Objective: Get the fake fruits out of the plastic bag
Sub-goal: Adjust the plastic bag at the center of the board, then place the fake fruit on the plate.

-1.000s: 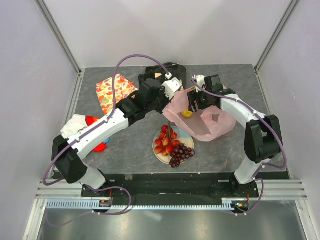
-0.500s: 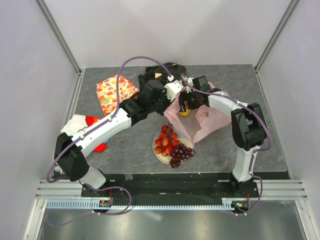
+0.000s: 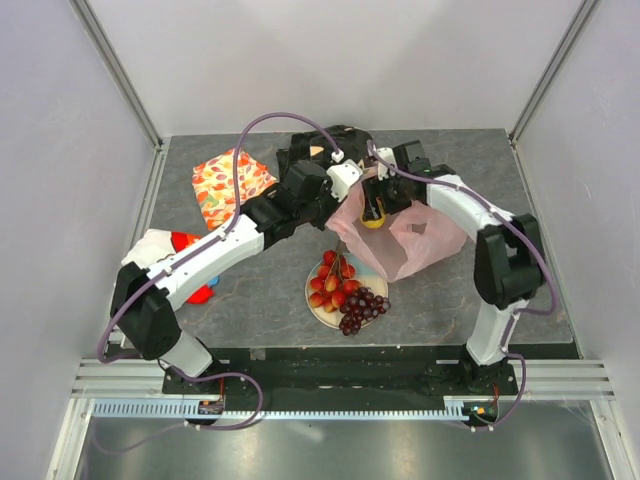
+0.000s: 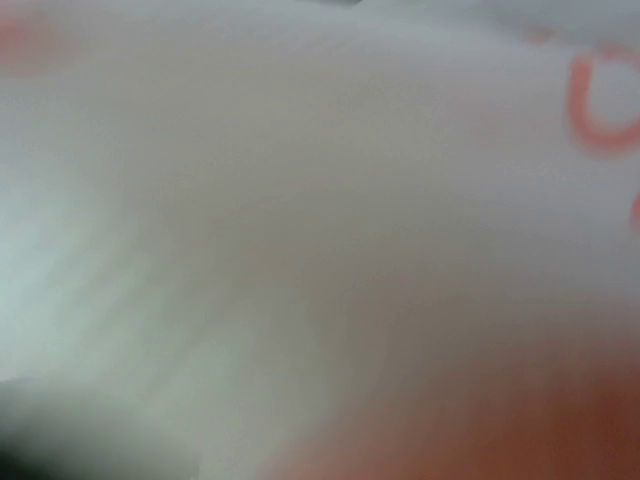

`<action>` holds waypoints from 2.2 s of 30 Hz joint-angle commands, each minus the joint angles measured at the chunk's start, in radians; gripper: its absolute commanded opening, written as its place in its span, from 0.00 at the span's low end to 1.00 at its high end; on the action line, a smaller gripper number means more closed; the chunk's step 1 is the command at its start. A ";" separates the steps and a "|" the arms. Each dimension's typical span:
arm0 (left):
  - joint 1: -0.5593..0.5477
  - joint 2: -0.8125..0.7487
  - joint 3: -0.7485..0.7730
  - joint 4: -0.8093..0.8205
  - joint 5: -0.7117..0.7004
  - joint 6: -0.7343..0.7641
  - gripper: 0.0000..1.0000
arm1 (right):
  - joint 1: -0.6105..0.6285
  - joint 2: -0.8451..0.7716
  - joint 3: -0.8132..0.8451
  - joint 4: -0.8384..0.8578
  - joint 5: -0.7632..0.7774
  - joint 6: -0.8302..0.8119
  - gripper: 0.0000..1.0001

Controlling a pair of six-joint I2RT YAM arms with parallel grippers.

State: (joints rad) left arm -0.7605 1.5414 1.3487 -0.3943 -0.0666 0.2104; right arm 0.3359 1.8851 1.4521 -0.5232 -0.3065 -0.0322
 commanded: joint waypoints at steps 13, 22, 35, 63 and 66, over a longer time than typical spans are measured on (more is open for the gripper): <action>0.073 0.163 0.269 0.054 0.036 -0.092 0.01 | 0.005 -0.632 -0.136 -0.248 -0.382 -0.347 0.47; 0.110 0.430 0.722 0.038 0.298 -0.115 0.02 | 0.135 -0.546 -0.182 -0.239 -0.388 -0.429 0.45; 0.110 0.295 0.489 0.029 0.292 -0.100 0.02 | 0.152 -0.423 -0.352 -0.106 -0.203 -0.396 0.45; 0.095 0.293 0.494 0.025 0.337 -0.097 0.02 | 0.152 -0.294 -0.420 -0.004 -0.178 -0.253 0.77; 0.095 0.295 0.494 0.025 0.340 -0.095 0.02 | 0.150 -0.299 -0.401 -0.035 -0.177 -0.264 0.81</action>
State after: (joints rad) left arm -0.6590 1.8679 1.8179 -0.3882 0.2436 0.1238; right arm 0.4870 1.6035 1.0286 -0.5381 -0.4759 -0.2974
